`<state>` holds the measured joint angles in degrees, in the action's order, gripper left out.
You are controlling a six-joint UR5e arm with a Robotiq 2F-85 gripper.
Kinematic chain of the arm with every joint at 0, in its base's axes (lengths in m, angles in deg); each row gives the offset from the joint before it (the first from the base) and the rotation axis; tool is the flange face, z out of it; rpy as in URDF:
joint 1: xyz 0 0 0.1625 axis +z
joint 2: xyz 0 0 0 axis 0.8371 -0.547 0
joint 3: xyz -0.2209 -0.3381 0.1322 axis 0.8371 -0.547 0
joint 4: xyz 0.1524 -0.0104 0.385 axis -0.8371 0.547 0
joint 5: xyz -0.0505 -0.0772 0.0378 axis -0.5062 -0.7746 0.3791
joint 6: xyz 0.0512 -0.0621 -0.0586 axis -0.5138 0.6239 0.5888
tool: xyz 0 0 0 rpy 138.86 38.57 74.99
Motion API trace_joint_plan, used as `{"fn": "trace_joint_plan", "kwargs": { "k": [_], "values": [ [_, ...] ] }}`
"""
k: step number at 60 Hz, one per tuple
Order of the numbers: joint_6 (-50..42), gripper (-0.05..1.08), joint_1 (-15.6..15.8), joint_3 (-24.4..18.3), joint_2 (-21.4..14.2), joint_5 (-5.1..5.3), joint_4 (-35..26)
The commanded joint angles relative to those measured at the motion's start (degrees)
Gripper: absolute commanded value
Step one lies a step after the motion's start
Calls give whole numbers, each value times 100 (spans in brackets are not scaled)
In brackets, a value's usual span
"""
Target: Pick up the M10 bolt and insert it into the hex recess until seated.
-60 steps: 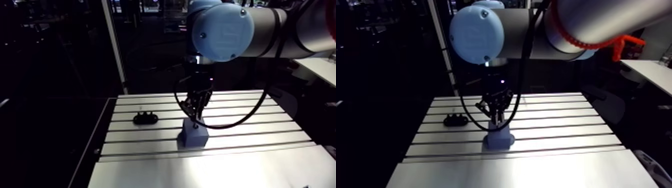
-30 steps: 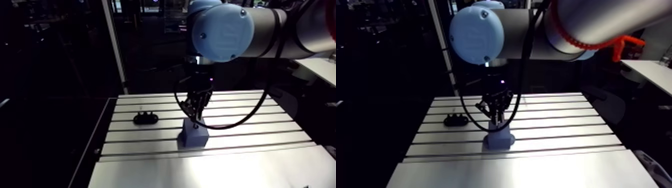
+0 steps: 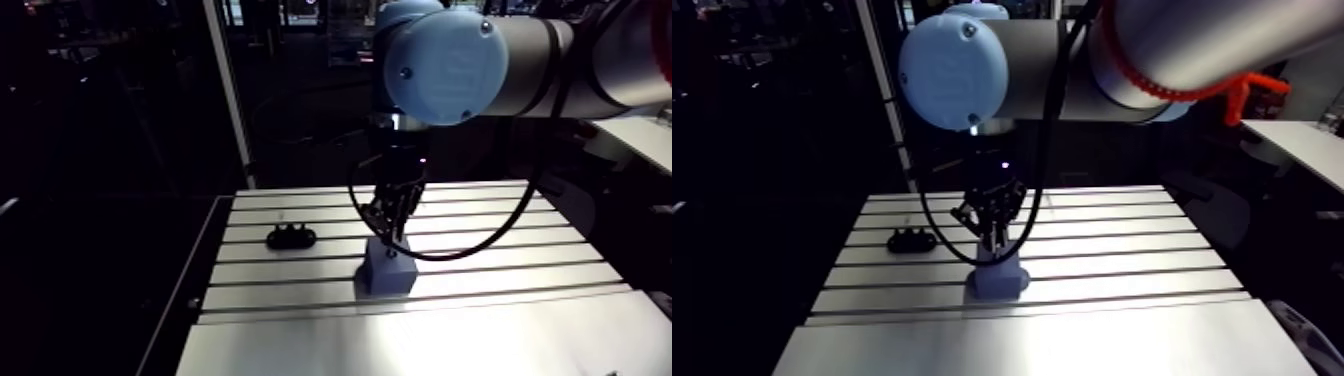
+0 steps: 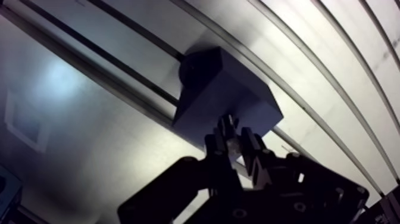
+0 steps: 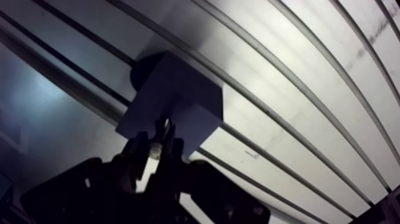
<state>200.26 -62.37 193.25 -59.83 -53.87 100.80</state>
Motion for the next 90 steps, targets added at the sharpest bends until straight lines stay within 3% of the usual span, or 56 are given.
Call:
{"fn": "trace_joint_plan", "kwargs": {
  "k": [1,90],
  "values": [
    [0,86,7,-4,-4,0,0],
    [27,86,-18,30,-4,-9,-17]
  ]
}}
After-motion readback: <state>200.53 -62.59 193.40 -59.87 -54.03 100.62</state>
